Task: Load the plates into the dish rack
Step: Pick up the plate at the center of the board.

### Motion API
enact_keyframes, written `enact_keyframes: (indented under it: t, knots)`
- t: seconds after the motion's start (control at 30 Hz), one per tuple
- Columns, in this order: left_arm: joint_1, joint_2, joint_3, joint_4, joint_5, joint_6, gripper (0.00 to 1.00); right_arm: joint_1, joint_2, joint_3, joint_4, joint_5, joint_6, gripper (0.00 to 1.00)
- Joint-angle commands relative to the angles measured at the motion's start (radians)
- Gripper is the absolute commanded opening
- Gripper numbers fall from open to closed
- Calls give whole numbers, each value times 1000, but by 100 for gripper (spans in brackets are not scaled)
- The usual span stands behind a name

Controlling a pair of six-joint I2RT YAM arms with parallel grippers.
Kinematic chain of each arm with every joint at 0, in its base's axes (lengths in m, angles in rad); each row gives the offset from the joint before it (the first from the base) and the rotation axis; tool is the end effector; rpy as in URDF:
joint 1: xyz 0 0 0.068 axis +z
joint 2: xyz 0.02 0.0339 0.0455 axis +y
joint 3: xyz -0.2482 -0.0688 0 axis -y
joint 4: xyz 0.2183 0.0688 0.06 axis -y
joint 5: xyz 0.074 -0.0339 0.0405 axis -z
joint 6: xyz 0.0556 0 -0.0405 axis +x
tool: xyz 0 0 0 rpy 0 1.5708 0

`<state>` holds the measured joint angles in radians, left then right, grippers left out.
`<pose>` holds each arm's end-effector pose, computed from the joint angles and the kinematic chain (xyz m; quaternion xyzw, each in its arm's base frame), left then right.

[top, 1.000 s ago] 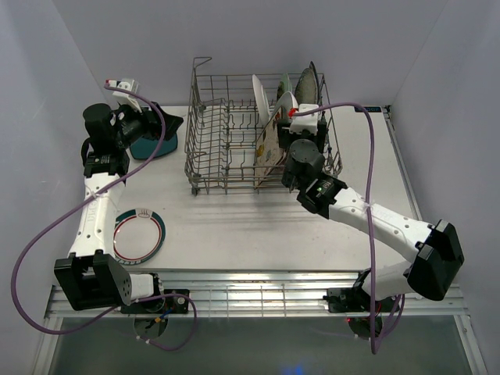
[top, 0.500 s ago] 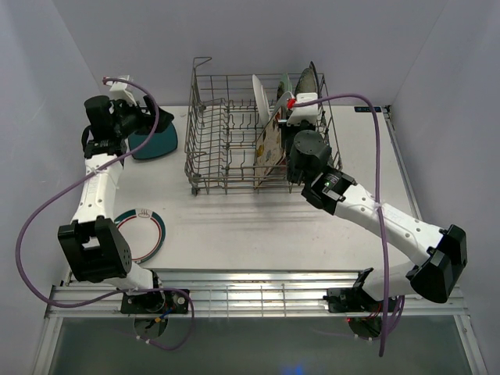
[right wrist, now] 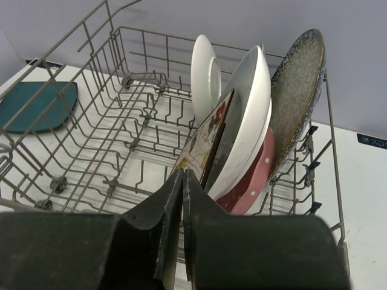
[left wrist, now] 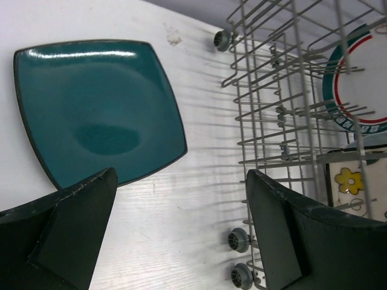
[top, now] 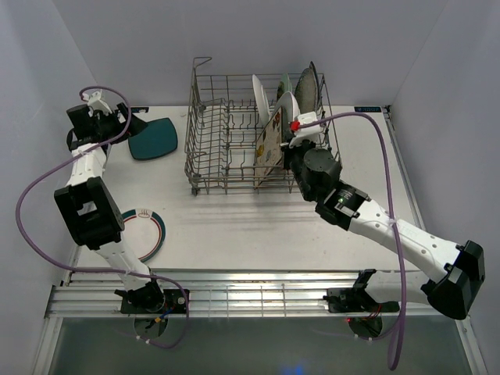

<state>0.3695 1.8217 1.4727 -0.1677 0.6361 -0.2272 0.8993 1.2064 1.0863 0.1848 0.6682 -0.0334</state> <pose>0.3947 0.1175 0.2770 -0.0910 0.8309 -0.2356 0.4958 0.1967 0.1922 0.3864 -0.0768 0.6846 0.0856 0.7198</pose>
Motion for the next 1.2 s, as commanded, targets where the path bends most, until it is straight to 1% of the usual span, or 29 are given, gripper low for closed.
enact_keyframes:
  t: [0.0, 0.1, 0.13, 0.2, 0.27, 0.3, 0.37, 0.43, 0.47, 0.5, 0.53, 0.57, 0.63, 0.7, 0.73, 0.83, 0.87, 0.93, 0.97, 1.0, 1.03, 1.1, 1.17]
  knots:
    - [12, 28, 40, 28, 19, -6, 98, 6, -77, -67, 51, -54, 26, 8]
    - [12, 30, 14, 77, -15, 17, 98, 6, -126, -107, 62, -70, 26, 8]
    - [13, 22, -17, 95, -33, 29, 98, 6, -133, -124, 65, -71, 26, 8]
    - [8, -11, -61, 160, -49, 92, 98, 6, -149, -135, 65, -73, 26, 8]
    - [-1, -33, -120, 233, -114, 152, 98, 6, -151, -141, 64, -73, 26, 9]
    - [-4, -44, -136, 252, -136, 216, 98, 6, -150, -143, 64, -73, 26, 9]
    - [-18, -68, -173, 289, -214, 277, 98, 6, -139, -140, 64, -73, 26, 9]
    - [-33, -85, -187, 295, -240, 394, 98, 6, -130, -134, 62, -79, 26, 9]
    - [-61, -90, -199, 298, -281, 443, 98, 6, -122, -132, 61, -81, 26, 9]
    - [-73, -97, -215, 301, -286, 501, 98, 6, -119, -131, 62, -85, 26, 9]
    - [-87, -110, -236, 307, -274, 632, 98, 6, -117, -131, 62, -87, 26, 10]
    - [-107, -136, -289, 332, -242, 693, 98, 6, -111, -128, 64, -87, 26, 10]
    - [-115, -160, -342, 355, -196, 828, 98, 6, -105, -124, 62, -90, 26, 10]
    - [-115, -179, -409, 418, -170, 871, 98, 4, -103, -121, 62, -93, 26, 10]
    - [-116, -177, -425, 422, -155, 937, 98, 4, -102, -121, 62, -93, 27, 10]
    - [-116, -168, -480, 425, -106, 1049, 98, 4, -102, -123, 61, -96, 26, 11]
    - [-116, -165, -495, 441, -101, 1110, 98, 3, -103, -124, 62, -97, 26, 11]
    - [-116, -157, -534, 462, -105, 1149, 98, 3, -103, -127, 62, -94, 26, 14]
    - [-116, -157, -549, 509, -110, 1161, 98, 4, -103, -128, 62, -94, 26, 14]
    - [-115, -159, -569, 528, -107, 1210, 98, 3, -103, -128, 62, -96, 26, 14]
    - [-115, -159, -621, 551, -87, 1248, 98, 3, -102, -128, 64, -97, 26, 14]
    - [-113, -160, -685, 678, -73, 1328, 98, 3, -103, -129, 62, -101, 26, 15]
    - [-113, -153, -738, 778, -75, 1335, 98, 3, -110, -135, 64, -104, 26, 15]
